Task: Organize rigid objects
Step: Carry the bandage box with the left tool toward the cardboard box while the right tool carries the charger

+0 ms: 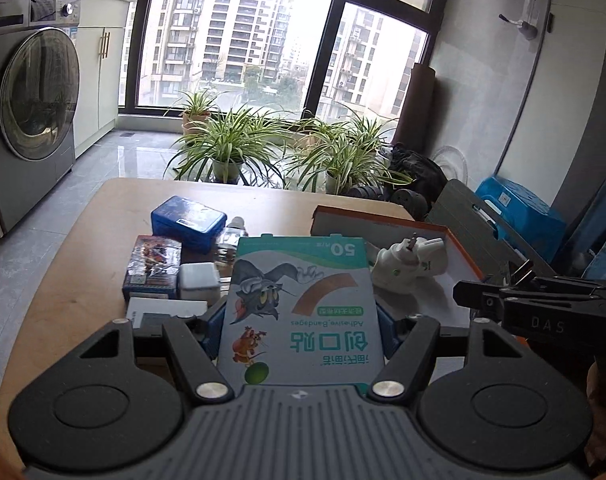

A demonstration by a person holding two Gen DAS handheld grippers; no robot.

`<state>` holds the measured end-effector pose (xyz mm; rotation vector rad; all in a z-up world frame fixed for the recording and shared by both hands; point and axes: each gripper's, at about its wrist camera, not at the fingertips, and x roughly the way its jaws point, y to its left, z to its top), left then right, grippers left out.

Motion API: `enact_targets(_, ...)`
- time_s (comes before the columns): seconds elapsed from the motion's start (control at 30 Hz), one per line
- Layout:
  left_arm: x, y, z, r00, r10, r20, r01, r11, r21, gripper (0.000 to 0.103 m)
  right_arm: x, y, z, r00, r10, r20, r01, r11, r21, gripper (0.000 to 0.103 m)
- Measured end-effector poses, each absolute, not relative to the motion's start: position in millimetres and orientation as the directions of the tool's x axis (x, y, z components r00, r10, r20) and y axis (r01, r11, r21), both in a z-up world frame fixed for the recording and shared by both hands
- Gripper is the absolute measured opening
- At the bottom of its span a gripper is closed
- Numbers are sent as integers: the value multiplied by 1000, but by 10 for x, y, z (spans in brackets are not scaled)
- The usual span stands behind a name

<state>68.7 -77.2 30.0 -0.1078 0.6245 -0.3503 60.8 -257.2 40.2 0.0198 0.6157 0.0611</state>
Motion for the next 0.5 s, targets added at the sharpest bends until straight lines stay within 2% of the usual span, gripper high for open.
enact_targets(0.2, 919, -1299, 409, 737, -399, -546, 339, 917, -211, 71, 689, -3076, 514, 831, -6, -556, 30, 999, 35, 44)
enact_targets(0.5, 1072, -1727, 364, 718, -397, -571, 338, 917, -212, 71, 879, -3464, 391, 833, 1, -554, 86, 987, 132, 44)
